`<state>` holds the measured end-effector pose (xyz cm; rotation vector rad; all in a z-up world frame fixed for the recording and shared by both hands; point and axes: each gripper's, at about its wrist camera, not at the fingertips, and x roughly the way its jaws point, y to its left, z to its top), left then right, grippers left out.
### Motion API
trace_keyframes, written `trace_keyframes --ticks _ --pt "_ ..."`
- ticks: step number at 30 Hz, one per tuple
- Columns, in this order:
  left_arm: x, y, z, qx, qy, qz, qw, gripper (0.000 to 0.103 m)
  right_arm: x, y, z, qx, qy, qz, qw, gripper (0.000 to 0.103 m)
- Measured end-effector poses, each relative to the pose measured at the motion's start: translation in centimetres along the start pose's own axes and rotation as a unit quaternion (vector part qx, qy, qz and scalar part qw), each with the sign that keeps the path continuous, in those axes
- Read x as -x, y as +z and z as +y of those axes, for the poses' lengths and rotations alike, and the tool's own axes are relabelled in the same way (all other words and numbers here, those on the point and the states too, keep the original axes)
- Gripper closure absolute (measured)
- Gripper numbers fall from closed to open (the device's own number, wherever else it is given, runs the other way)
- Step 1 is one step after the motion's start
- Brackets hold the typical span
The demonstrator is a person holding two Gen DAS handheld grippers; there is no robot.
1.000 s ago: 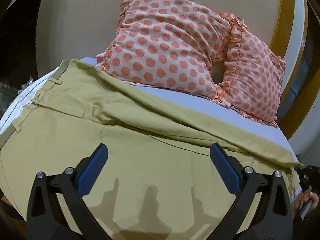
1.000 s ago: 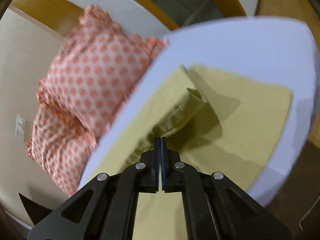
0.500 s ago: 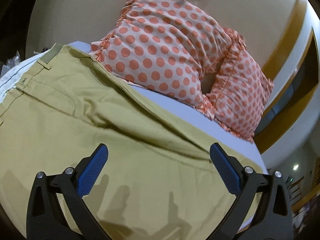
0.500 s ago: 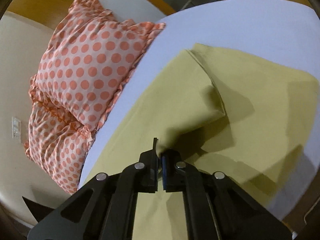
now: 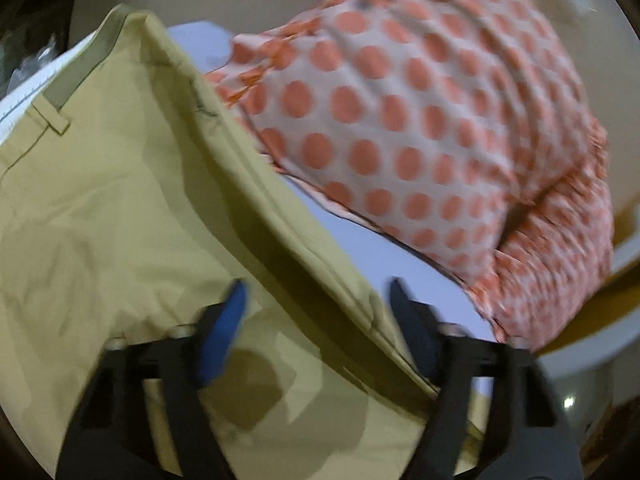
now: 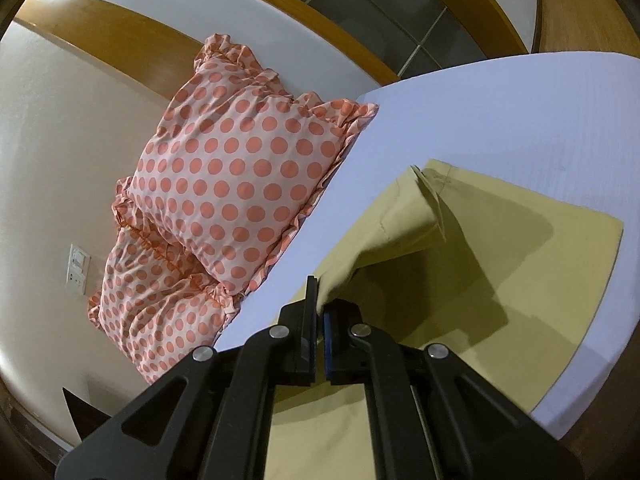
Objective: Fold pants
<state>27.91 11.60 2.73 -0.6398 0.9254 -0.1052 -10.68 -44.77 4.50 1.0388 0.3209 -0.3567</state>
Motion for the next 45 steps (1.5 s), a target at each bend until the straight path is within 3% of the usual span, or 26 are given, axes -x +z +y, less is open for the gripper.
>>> trace_keyframes --ticks 1,2,6,10,13,18,24,34,39,41,43,45 --pt "-0.4 0.1 0.4 0.001 -0.004 0.003 1.0000 0.086 -0.1 0.0 0.1 0.001 0.001 0.000 1.000 0.101" --pt "-0.2 -0.1 0.6 0.003 -0.004 0.006 1.0000 0.097 -0.1 0.0 0.1 0.001 0.004 0.001 1.000 0.101" --pt "5.1 -2.8 -0.2 -0.039 -0.012 -0.037 0.9985 0.098 1.1 0.6 0.4 0.004 0.011 -0.019 1.000 0.101" --pt "13.9 -9.1 0.8 -0.078 -0.035 -0.079 0.9932 0.097 4.1 1.1 -0.2 0.002 0.012 -0.047 0.999 0.101" --pt "17.0 -14.8 3.4 -0.074 -0.020 -0.075 0.9942 0.095 5.5 0.6 -1.3 -0.002 -0.004 -0.051 0.999 0.101" --pt "17.0 -20.4 7.6 -0.016 -0.022 -0.040 0.9988 0.095 5.2 -0.7 -4.4 -0.032 -0.048 -0.027 0.998 0.101" --pt "17.2 -21.6 7.5 -0.040 -0.019 -0.060 0.9972 0.094 5.2 -1.2 -5.9 -0.041 -0.059 -0.020 0.997 0.101" --pt "17.1 -22.6 8.5 -0.037 -0.036 -0.051 0.9974 0.097 5.7 -1.4 -6.5 -0.042 -0.067 -0.017 0.997 0.101" --pt "17.0 -23.4 8.6 -0.056 -0.026 -0.043 0.9972 0.097 6.3 -1.7 -6.2 -0.019 -0.099 -0.015 0.995 0.100" --pt "17.1 -23.7 8.6 -0.067 -0.025 -0.047 0.9964 0.094 6.9 -1.7 -6.0 -0.008 -0.110 -0.020 0.994 0.092" --pt "17.6 -23.9 8.5 -0.079 -0.025 -0.053 0.9951 0.090 8.1 -1.7 -5.7 0.004 -0.140 -0.052 0.989 0.065" --pt "18.1 -24.2 8.5 -0.087 -0.026 -0.059 0.9941 0.082 8.9 -1.4 -5.7 0.016 -0.162 -0.079 0.983 0.058"
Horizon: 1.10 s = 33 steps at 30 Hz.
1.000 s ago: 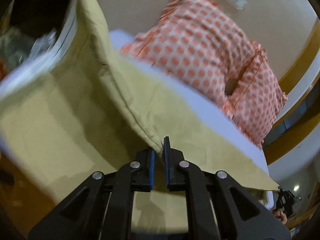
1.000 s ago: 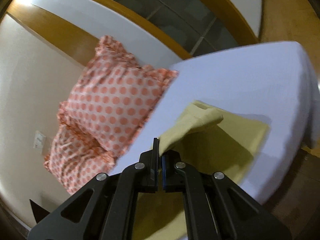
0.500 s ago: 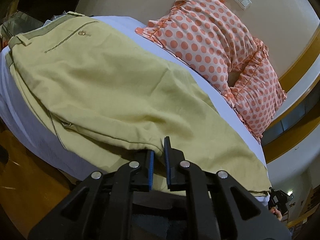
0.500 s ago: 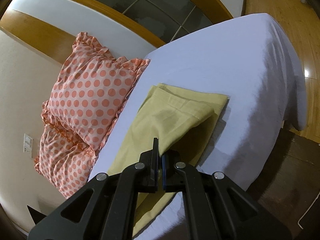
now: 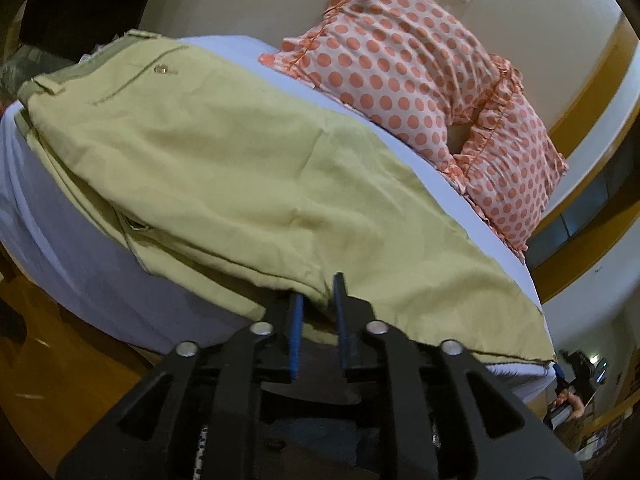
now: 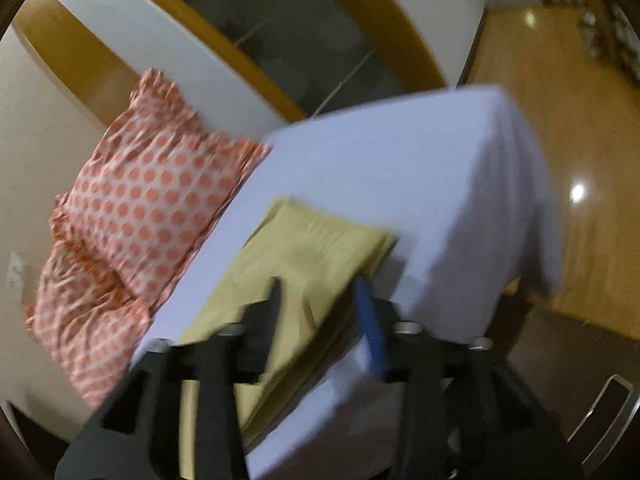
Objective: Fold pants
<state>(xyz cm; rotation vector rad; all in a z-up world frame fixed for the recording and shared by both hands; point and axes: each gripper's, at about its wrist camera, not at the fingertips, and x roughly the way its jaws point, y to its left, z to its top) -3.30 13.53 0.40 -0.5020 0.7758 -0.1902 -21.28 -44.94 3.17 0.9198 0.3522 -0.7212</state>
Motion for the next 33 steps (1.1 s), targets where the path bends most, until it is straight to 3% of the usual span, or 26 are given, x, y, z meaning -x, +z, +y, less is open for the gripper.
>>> trace_keyframes --ticks 2,5,8,9,12,15,18,21,22,25,26,27,29,30,31,32,33 --pt "1.0 -0.3 -0.1 -0.011 -0.001 -0.014 0.9998 0.071 -0.3 0.2 -0.2 0.001 -0.007 -0.001 1.000 0.058" --pt "1.9 -0.7 0.1 -0.016 -0.003 -0.025 0.9995 0.061 -2.1 -0.3 -0.6 0.002 0.000 0.029 1.000 0.059" --pt "2.5 -1.0 0.6 -0.010 -0.006 -0.035 0.9993 0.054 -2.5 -1.2 0.3 0.032 0.019 0.019 0.999 0.060" --pt "2.7 -1.0 0.8 -0.006 -0.009 -0.036 0.9993 0.054 -2.6 -1.6 0.6 0.039 0.028 0.022 0.999 0.065" --pt "2.7 -1.0 1.2 0.002 -0.010 -0.037 0.9993 0.049 -3.6 -2.1 0.9 0.057 0.046 0.027 0.997 0.094" --pt "2.7 -1.0 1.5 0.008 -0.008 -0.037 0.9992 0.044 -4.1 -1.9 1.0 0.054 0.066 0.026 0.996 0.098" --pt "3.1 -1.2 2.0 0.012 -0.001 -0.044 0.9990 0.032 -3.1 -1.7 4.4 0.092 0.096 0.002 0.991 0.098" --pt "3.6 -1.3 2.3 0.013 0.006 -0.057 0.9983 0.022 -2.3 -2.3 11.3 0.152 0.184 -0.001 0.971 0.098" --pt "3.9 -1.4 2.5 0.014 0.006 -0.061 0.9980 0.020 -2.1 -3.0 13.8 0.172 0.216 0.006 0.961 0.098" --pt "4.3 -1.7 2.7 0.020 0.004 -0.070 0.9974 0.015 -1.9 -7.8 22.4 0.250 0.323 0.051 0.911 0.098" --pt "4.3 -1.8 2.7 0.020 0.004 -0.070 0.9973 0.014 -1.9 -9.8 24.6 0.271 0.351 0.073 0.893 0.098" --pt "4.2 -1.8 2.6 0.020 0.006 -0.070 0.9973 0.013 -2.0 -13.0 27.2 0.300 0.383 0.114 0.866 0.098" --pt "4.1 -2.0 2.7 0.023 0.006 -0.070 0.9973 0.012 -2.8 -18.4 29.9 0.352 0.406 0.192 0.821 0.096" --pt "4.1 -2.0 2.7 0.024 0.004 -0.070 0.9972 0.012 -3.1 -22.7 31.3 0.404 0.402 0.249 0.783 0.088" --pt "4.1 -2.0 2.7 0.024 0.003 -0.070 0.9972 0.011 -3.3 -25.5 31.9 0.443 0.391 0.283 0.755 0.084" --pt "4.1 -1.9 2.8 0.024 0.003 -0.070 0.9972 0.010 -3.3 -28.1 32.0 0.477 0.378 0.306 0.732 0.080" --pt "4.0 -1.9 2.8 0.023 0.004 -0.070 0.9973 0.010 -3.1 -29.9 31.7 0.496 0.373 0.318 0.717 0.074"
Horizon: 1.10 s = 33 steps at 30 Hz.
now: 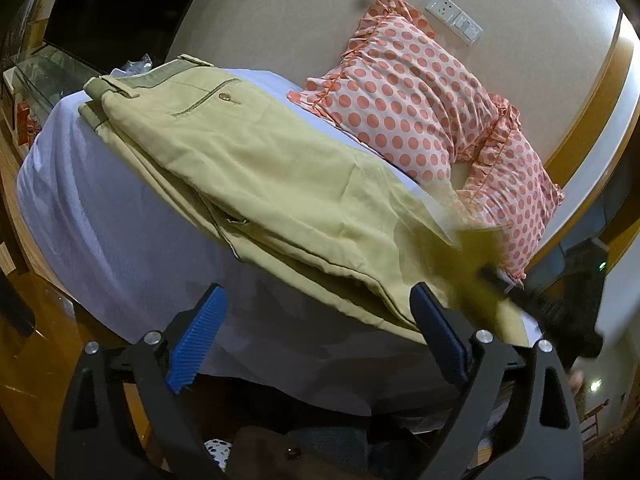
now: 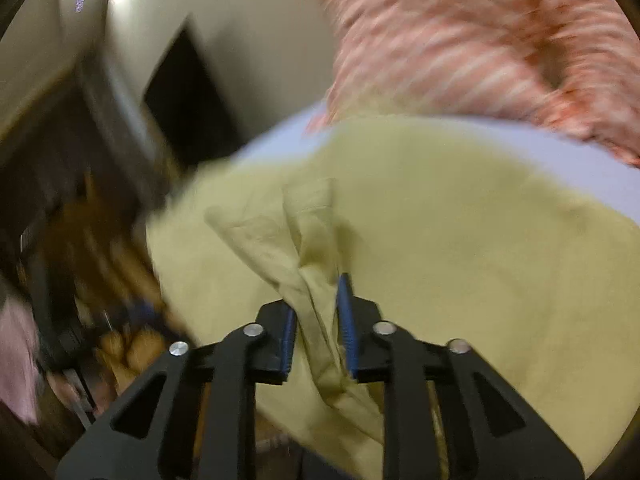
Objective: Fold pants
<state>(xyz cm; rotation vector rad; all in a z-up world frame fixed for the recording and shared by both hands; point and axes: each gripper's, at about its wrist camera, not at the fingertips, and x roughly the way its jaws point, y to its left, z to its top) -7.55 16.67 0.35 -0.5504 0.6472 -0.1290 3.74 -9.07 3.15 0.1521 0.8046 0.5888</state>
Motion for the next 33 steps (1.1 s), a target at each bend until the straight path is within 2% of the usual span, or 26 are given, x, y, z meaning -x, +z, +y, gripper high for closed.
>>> trace_keyframes --ticks 2,3,4,6,10,11,14,16,23,27,30,32,33 --pt "-0.1 -0.1 0.2 -0.004 0.001 0.002 1.0000 0.009 -0.1 -1.0 -0.2 -0.008 0.011 -0.005 1.000 0.051" --pt "-0.2 -0.1 0.3 -0.004 0.001 0.003 1.0000 0.009 0.2 -1.0 -0.8 -0.019 0.013 -0.014 1.000 0.036" --pt "-0.4 0.0 0.5 -0.002 -0.001 0.005 1.0000 0.009 0.8 -1.1 -1.8 -0.034 0.013 -0.026 0.999 0.033" --pt "-0.8 0.1 0.7 0.003 -0.007 0.008 0.9999 0.009 1.8 -1.1 -3.3 -0.055 0.002 -0.043 0.998 0.033" --pt "-1.6 0.2 0.6 0.006 -0.015 0.012 0.9998 0.009 3.5 0.0 -6.8 -0.122 -0.074 -0.075 0.987 0.032" --pt "-1.9 0.2 0.5 0.006 -0.014 0.014 0.9998 0.009 3.7 0.1 -7.7 -0.136 -0.095 -0.074 0.983 0.031" --pt "-2.5 0.2 0.5 0.009 -0.016 0.020 0.9996 0.009 3.1 0.0 -9.4 -0.163 -0.123 -0.058 0.977 0.029" --pt "-2.8 0.5 0.4 0.014 -0.018 0.019 0.9996 0.009 2.6 -0.1 -10.1 -0.172 -0.123 -0.047 0.976 0.028" --pt "-2.7 2.9 0.9 0.047 -0.024 -0.009 0.9986 0.010 2.7 -0.5 -9.5 -0.154 -0.125 -0.051 0.979 0.022" --pt "-1.7 4.7 1.8 0.073 -0.027 -0.041 0.9961 0.014 2.6 -0.7 -9.5 -0.153 -0.120 -0.055 0.979 0.021" --pt "-2.1 6.6 3.2 0.097 -0.004 -0.052 0.9939 0.016 2.4 -0.8 -9.4 -0.147 -0.120 -0.058 0.980 0.019" --pt "-2.3 7.6 4.7 0.125 0.013 -0.053 0.9906 0.025 2.4 -0.9 -9.3 -0.142 -0.121 -0.059 0.981 0.018" --pt "-2.4 8.1 5.7 0.145 0.014 -0.052 0.9879 0.026 2.4 -0.9 -9.3 -0.140 -0.122 -0.060 0.981 0.018"
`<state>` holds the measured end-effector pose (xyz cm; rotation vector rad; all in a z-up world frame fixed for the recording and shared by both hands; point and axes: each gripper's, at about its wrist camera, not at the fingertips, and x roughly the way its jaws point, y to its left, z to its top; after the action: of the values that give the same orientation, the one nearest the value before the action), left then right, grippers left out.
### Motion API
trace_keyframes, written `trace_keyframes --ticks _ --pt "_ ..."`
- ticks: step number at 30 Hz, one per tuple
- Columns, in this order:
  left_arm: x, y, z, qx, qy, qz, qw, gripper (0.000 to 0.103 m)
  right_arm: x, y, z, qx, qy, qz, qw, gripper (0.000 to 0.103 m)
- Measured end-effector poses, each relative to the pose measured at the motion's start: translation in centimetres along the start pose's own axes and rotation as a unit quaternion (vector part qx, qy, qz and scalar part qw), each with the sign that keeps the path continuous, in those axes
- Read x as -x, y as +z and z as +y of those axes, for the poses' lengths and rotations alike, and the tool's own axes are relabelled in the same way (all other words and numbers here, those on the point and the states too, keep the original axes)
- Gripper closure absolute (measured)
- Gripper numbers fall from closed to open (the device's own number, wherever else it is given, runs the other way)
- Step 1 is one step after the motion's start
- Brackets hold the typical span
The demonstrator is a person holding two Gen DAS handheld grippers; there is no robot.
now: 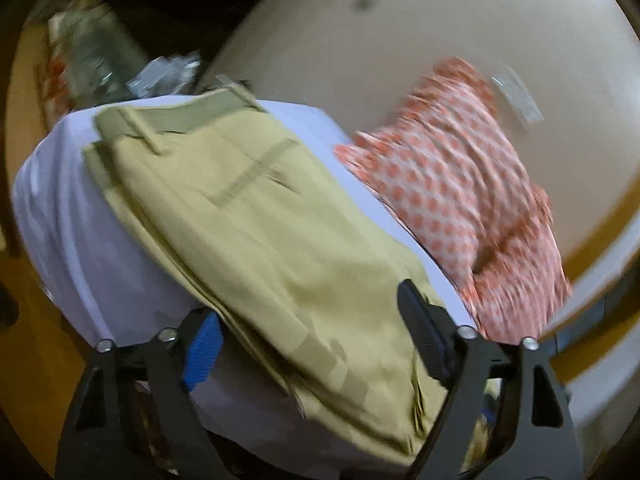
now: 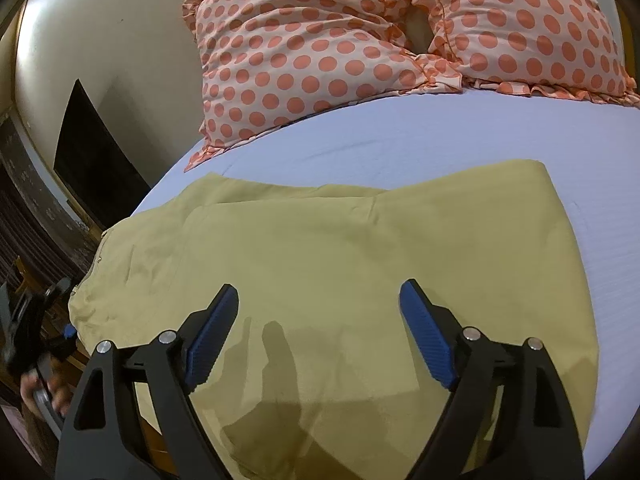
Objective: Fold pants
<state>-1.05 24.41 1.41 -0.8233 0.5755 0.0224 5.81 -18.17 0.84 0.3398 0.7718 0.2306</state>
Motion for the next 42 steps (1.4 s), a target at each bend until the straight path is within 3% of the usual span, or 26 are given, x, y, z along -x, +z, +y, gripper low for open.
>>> trace_keyframes --ticks 4,7,9,10,11,15,17,20,22,24,26,27,28,29,30,31,32,33,34,35,38,42 --pt "-0.3 2.4 3.3 0.107 -0.039 -0.003 0.9935 0.037 0.2 -0.1 -0.2 -0.002 0.010 -0.004 1.000 0.018" --pt "-0.4 3.1 4.0 0.135 -0.034 0.006 0.9903 0.049 0.4 -0.2 -0.5 -0.007 0.022 -0.006 1.000 0.018" --pt "-0.4 3.2 3.9 0.129 -0.013 0.012 0.9915 0.067 0.6 -0.3 -0.7 -0.009 0.030 -0.008 0.999 0.018" --pt "-0.4 3.1 4.0 0.126 0.007 0.013 0.9919 0.087 0.6 -0.3 -0.9 -0.010 0.034 -0.009 0.999 0.018" --pt "-0.5 3.1 4.0 0.123 0.017 0.013 0.9922 0.091 0.7 -0.4 -1.0 -0.012 0.038 -0.010 0.999 0.018" --pt "-0.2 3.0 1.3 0.052 0.076 0.002 0.9958 0.095 1.3 -0.4 -1.8 -0.019 0.052 -0.015 0.998 0.018" --pt "-0.1 3.3 -1.7 -0.009 0.102 -0.012 0.9946 0.096 1.8 -0.3 -2.4 -0.026 0.053 -0.021 0.998 0.018" --pt "-0.3 3.4 -8.6 -0.130 0.115 -0.037 0.9842 0.096 3.3 0.2 -4.3 -0.046 0.049 -0.044 0.997 0.018" --pt "-1.0 1.9 -15.0 -0.238 0.096 -0.043 0.9657 0.096 4.8 0.7 -6.1 -0.069 0.037 -0.068 0.995 0.018" --pt "-1.8 -1.4 -20.5 -0.340 0.063 -0.043 0.9373 0.096 6.1 1.1 -7.9 -0.090 0.027 -0.089 0.992 0.018" --pt "-2.8 -6.8 -25.2 -0.447 0.011 -0.020 0.8944 0.095 7.5 1.4 -9.8 -0.115 0.019 -0.110 0.987 0.018" --pt "-3.5 -10.5 -27.2 -0.500 -0.022 0.008 0.8660 0.095 8.3 1.5 -11.0 -0.133 0.017 -0.120 0.984 0.018" --pt "-4.0 -12.6 -27.9 -0.525 -0.036 0.025 0.8501 0.095 8.8 1.5 -11.9 -0.147 0.018 -0.127 0.981 0.018" --pt "-4.8 -16.1 -28.6 -0.563 -0.052 0.053 0.8229 0.094 9.2 1.6 -12.6 -0.157 0.021 -0.130 0.979 0.018" --pt "-5.4 -18.2 -28.7 -0.586 -0.055 0.067 0.8060 0.094 9.6 1.6 -13.6 -0.172 0.027 -0.133 0.976 0.018" --pt "-6.3 -20.9 -28.5 -0.613 -0.057 0.084 0.7833 0.094 9.8 1.7 -14.2 -0.182 0.030 -0.133 0.974 0.018" --pt "-7.0 -22.7 -28.1 -0.626 -0.061 0.104 0.7705 0.094 9.9 1.7 -14.7 -0.190 0.034 -0.132 0.972 0.018" --pt "-7.9 -24.2 -27.5 -0.628 -0.066 0.131 0.7645 0.094 9.8 1.8 -15.1 -0.197 0.037 -0.127 0.971 0.018" --pt "-8.3 -24.7 -27.2 -0.625 -0.068 0.146 0.7638 0.092 9.6 1.9 -15.4 -0.199 0.038 -0.119 0.972 0.018" --pt "-8.5 -25.6 -26.7 -0.628 -0.066 0.147 0.7611 0.092 9.3 2.0 -15.5 -0.199 0.038 -0.111 0.973 0.018" --pt "-7.0 -27.1 -26.0 -0.672 -0.064 0.093 0.7315 0.091 7.6 2.4 -15.3 -0.186 0.031 -0.071 0.980 0.018" --pt "-5.4 -27.5 -25.3 -0.689 -0.104 0.090 0.7112 0.094 5.1 2.5 -14.5 -0.170 0.022 -0.029 0.985 0.019"
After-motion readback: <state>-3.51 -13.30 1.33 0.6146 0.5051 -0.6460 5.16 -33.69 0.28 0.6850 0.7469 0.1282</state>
